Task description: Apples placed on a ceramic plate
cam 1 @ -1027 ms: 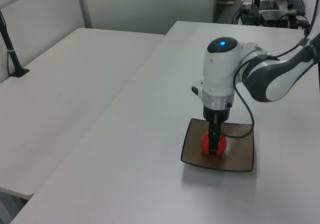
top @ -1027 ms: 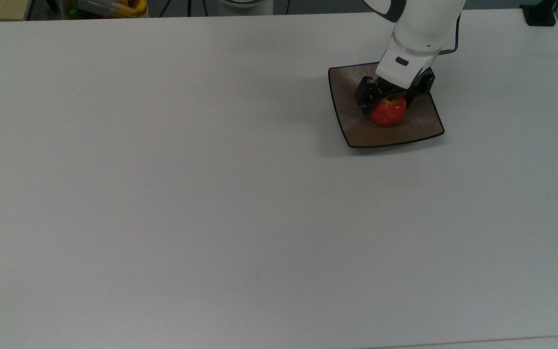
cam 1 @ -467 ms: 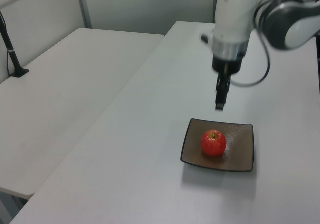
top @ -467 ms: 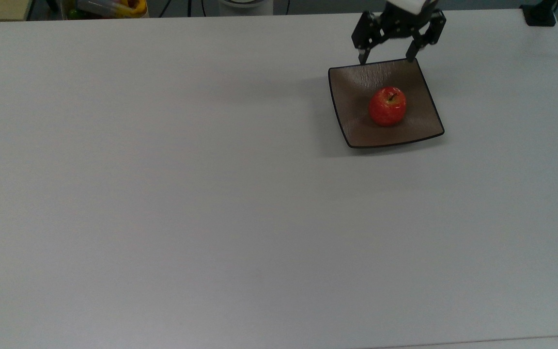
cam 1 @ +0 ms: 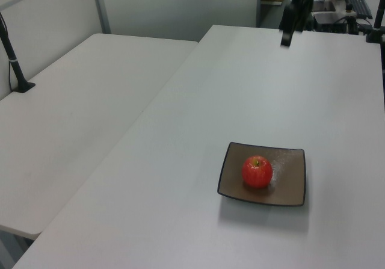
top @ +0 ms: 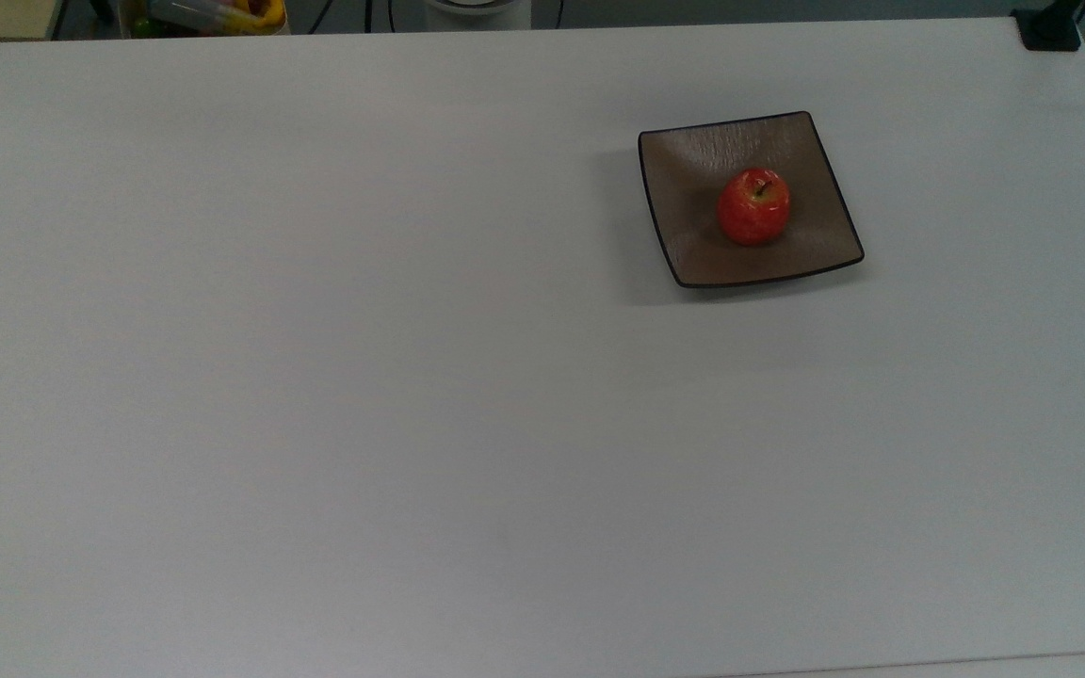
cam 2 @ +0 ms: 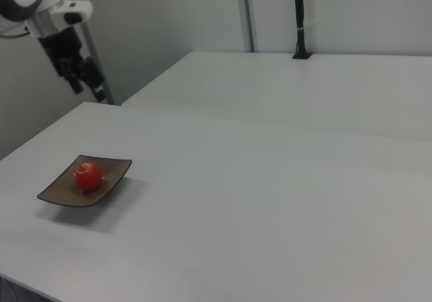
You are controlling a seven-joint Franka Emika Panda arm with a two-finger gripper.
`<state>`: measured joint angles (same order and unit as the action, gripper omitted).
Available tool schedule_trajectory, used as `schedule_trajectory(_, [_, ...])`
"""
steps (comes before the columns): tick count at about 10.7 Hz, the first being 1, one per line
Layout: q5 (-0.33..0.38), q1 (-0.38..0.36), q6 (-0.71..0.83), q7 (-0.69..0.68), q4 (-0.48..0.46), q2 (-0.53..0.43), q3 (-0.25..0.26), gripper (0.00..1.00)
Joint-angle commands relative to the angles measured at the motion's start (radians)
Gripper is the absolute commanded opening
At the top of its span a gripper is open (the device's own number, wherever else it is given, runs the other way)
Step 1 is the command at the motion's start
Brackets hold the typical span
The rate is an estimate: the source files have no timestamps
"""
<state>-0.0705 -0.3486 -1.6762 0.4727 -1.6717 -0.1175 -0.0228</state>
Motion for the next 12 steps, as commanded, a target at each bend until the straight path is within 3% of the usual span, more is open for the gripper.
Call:
schedule_trajectory(1, [0.026,0.057,0.047,-0.028,0.007,-0.036,0.075,1.0])
schedule_trajectory(3, [0.075,0.114,0.039,-0.163,-0.006,-0.028,0.134,1.0])
schedule_trajectory(5, [0.127,0.186,0.035,-0.293,-0.025,-0.005,0.136,1.0])
schedule_trajectory(7, [0.127,0.189,0.012,-0.339,-0.025,0.021,0.132,1.0])
schedule_trajectory(8, [0.127,0.189,-0.012,-0.359,-0.031,0.027,0.124,1.0])
schedule_trajectory(11, [0.116,0.212,-0.037,-0.361,-0.045,0.027,0.015,1.0])
schedule_trajectory(12, [0.11,0.208,-0.04,-0.365,-0.063,0.03,0.009,1.0])
